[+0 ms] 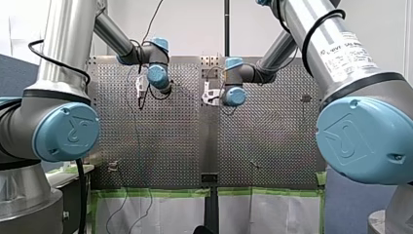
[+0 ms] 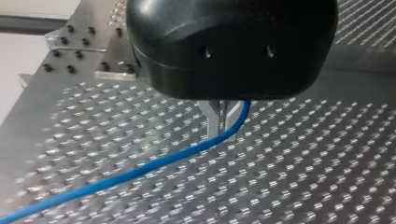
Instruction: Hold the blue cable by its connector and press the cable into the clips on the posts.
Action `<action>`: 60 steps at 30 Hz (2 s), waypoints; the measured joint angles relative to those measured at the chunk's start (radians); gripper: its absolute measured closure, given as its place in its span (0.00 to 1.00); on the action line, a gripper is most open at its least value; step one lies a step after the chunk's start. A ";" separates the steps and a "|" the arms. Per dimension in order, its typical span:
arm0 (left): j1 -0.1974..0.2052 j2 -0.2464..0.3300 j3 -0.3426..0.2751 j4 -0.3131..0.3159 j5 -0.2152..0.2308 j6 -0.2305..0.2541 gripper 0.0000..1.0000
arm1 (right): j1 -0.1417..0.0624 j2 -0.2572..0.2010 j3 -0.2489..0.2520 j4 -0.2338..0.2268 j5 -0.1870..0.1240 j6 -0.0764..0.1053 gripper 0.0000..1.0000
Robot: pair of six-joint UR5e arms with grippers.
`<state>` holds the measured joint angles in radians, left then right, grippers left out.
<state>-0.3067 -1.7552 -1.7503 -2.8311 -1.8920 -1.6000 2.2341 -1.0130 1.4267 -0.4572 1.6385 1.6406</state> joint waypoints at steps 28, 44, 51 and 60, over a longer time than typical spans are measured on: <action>-0.080 -0.162 -0.133 0.231 -0.028 -0.050 1.00 | -0.029 0.036 0.250 -0.250 0.028 0.002 1.00; -0.186 -0.278 -0.193 0.364 -0.096 -0.092 1.00 | -0.043 0.167 0.383 -0.382 0.081 0.020 1.00; -0.248 -0.340 -0.189 0.426 -0.153 -0.124 1.00 | -0.062 0.224 0.442 -0.442 0.092 0.019 1.00; -0.300 -0.419 -0.145 0.505 -0.152 -0.127 1.00 | -0.100 0.244 0.514 -0.514 0.084 0.065 1.00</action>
<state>-0.6063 -2.1744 -1.8955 -2.3257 -2.0441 -1.7273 2.1339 -0.7694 1.9409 -0.9710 1.7228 1.7055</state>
